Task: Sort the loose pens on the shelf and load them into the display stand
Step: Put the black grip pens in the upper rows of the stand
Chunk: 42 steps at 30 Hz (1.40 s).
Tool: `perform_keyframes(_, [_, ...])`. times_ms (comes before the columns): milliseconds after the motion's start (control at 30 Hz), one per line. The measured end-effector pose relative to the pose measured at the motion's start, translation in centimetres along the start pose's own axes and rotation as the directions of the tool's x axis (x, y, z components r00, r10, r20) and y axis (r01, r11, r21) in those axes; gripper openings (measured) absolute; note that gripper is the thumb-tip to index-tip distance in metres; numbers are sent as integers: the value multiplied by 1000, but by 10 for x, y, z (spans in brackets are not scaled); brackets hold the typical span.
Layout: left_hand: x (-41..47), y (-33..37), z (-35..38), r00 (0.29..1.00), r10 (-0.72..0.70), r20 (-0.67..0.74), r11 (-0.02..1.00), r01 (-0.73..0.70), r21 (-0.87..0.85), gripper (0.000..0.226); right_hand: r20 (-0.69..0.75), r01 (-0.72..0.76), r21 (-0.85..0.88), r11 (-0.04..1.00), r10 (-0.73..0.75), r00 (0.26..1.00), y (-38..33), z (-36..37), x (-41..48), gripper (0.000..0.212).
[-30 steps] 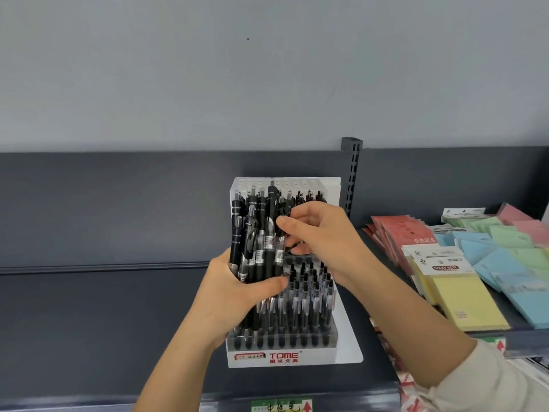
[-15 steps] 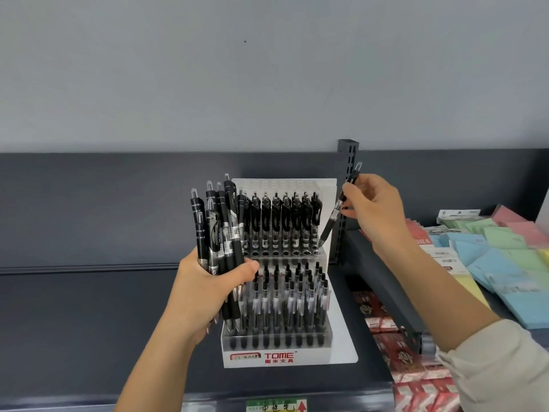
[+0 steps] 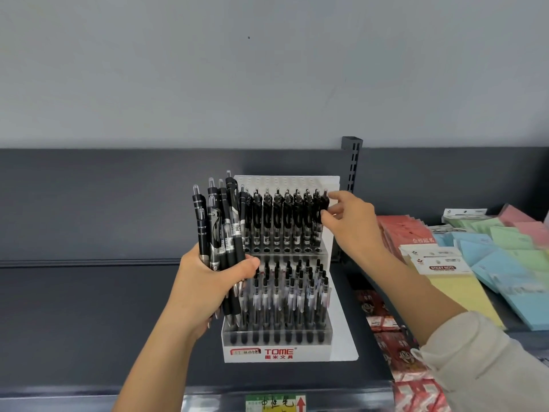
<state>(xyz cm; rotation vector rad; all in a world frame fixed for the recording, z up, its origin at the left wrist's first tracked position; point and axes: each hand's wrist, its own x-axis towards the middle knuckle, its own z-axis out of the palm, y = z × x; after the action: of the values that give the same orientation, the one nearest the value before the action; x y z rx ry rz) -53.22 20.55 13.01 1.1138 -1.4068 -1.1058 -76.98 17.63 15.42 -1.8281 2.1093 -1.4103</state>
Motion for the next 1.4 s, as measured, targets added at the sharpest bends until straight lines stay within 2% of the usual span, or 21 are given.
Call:
perform_keyframes(100, [-1, 2, 4, 1000, 9, 12, 1000, -9, -8, 29, -35, -12, -29, 1000, 11, 999, 3, 3, 0, 22])
perform_keyframes(300, [-1, 4, 10, 1000, 26, 11, 999, -25, -40, 30, 27, -22, -27, 999, 22, 999, 5, 3, 1, 16])
perform_keyframes(467, [-3, 4, 10, 999, 45, 23, 998, -44, -43, 30, 25, -38, -31, 999, 39, 999, 8, 2, -6, 20])
perform_keyframes(567, [-5, 3, 11, 998, 45, 36, 998, -44, -35, 33, -78, 11, 27, 1000, -9, 997, -5, 0, -17, 26])
perform_keyframes(667, [-9, 2, 13, 997, 55, 50, 998, -55, -5, 29, -102, 56, 168, 984, -39, 994, -29, -4, -32, 29])
perform_keyframes(767, [-15, 3, 14, 993, 87, 85, 996, -88, 13, 27, 74, 25, 340, 940, -54, 996, -51, -5, -48, 26])
perform_keyframes(833, [-20, 5, 13, 989, 103, 103, 994, -106, 30, 28, 217, -17, 425, 905, -83, 973, -62, 0, -56, 27])
perform_keyframes(900, [-25, 6, 12, 985, 121, 126, 990, -129, 61, 28, 298, -74, 489, 869, -87, 951, -70, 6, -60, 29])
perform_keyframes(1000, [-34, 8, 10, 979, 143, 144, 982, -159, 105, 27, 316, -102, 560, 822, -98, 944, -76, 9, -65, 24])
perform_keyframes(1167, [-46, -3, 2, 985, 119, 123, 976, -139, 169, 31, 343, -219, 720, 658, -63, 937, -78, 8, -72, 25])
perform_keyframes(1400, [-52, -12, -2, 990, 122, 72, 990, -126, 55, 32, 381, -341, 794, 503, 26, 924, -76, 23, -76, 13])
